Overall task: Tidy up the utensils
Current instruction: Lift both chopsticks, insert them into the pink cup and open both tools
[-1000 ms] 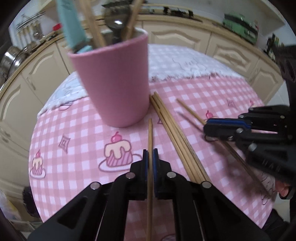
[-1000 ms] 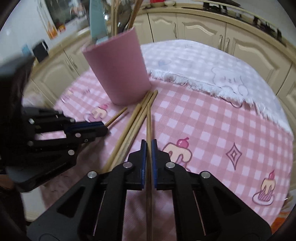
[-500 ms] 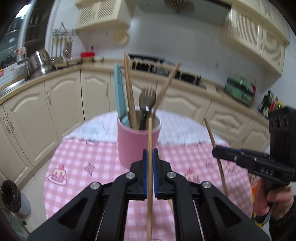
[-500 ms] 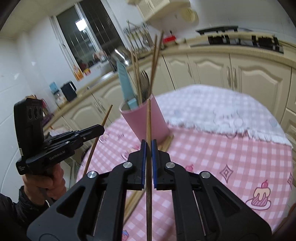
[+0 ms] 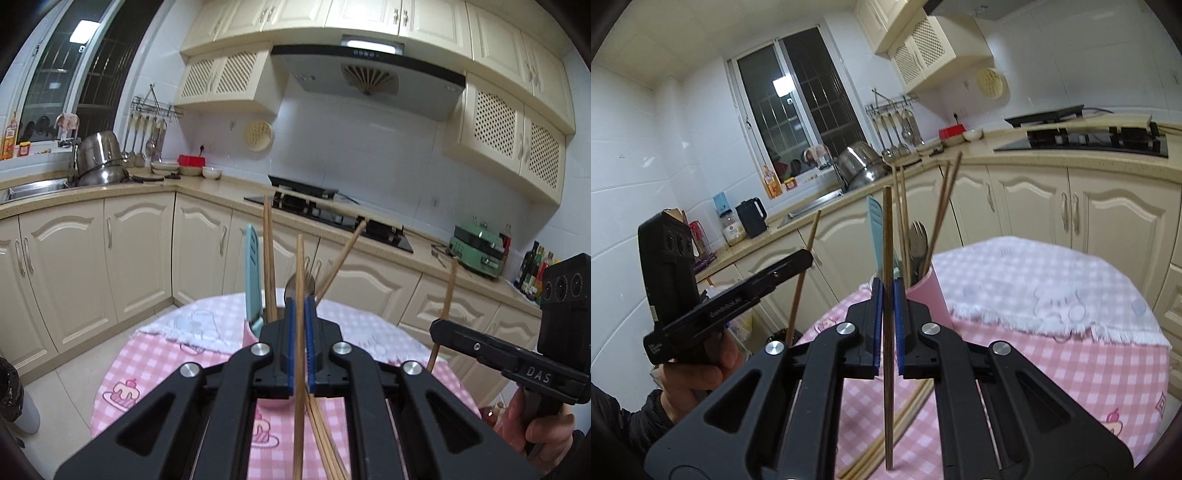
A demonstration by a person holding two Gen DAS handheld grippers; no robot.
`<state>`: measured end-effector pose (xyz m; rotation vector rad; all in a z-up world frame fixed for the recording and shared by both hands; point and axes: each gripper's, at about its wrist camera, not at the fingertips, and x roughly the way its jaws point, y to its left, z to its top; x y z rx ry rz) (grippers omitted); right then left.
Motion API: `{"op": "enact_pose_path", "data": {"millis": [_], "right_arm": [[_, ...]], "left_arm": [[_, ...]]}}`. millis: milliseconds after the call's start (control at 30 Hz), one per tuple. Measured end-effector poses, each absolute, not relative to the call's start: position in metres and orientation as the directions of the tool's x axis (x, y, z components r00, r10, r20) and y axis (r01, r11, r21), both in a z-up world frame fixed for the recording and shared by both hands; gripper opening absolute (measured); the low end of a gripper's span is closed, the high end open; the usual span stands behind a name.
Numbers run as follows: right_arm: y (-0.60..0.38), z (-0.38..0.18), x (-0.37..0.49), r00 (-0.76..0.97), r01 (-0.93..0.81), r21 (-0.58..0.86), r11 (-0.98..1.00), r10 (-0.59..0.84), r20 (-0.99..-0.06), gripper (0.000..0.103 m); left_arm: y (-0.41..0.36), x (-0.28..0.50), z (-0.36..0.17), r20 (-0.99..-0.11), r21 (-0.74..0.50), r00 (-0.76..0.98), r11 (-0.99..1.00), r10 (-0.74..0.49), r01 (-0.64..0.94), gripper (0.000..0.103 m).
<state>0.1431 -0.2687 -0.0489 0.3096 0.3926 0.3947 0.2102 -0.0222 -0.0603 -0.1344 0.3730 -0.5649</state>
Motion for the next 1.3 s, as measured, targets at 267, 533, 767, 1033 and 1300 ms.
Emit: {"op": "enact_pose_path", "data": {"millis": [267,533,767,1033,1300], "right_arm": [[-0.264,-0.016,0.156,0.865,-0.355,0.329,0.875,0.441,-0.238,0.006],[-0.265,0.029,0.183,0.888,-0.38,0.287,0.879,0.433,-0.152,0.006],[-0.264,0.063,0.213,0.899,-0.39,0.261,0.883,0.426,-0.098,0.006],[-0.26,0.061,0.25,0.907,-0.366,0.247,0.897,0.403,-0.122,0.006],[-0.255,0.034,0.269,0.898,-0.345,0.253,0.904,0.397,-0.193,0.006]], "left_arm": [[-0.023,0.22,-0.041,-0.233,-0.237,0.816,0.844,-0.529,0.48,0.005],[-0.027,0.241,-0.007,-0.106,-0.249,0.847,0.839,-0.521,0.485,0.005],[-0.044,0.27,0.026,-0.002,-0.258,0.864,0.835,-0.504,0.486,0.005],[-0.063,0.31,0.023,0.015,-0.279,0.885,0.848,-0.466,0.451,0.005],[-0.071,0.333,-0.012,-0.034,-0.296,0.9,0.864,-0.435,0.407,0.005]]}}
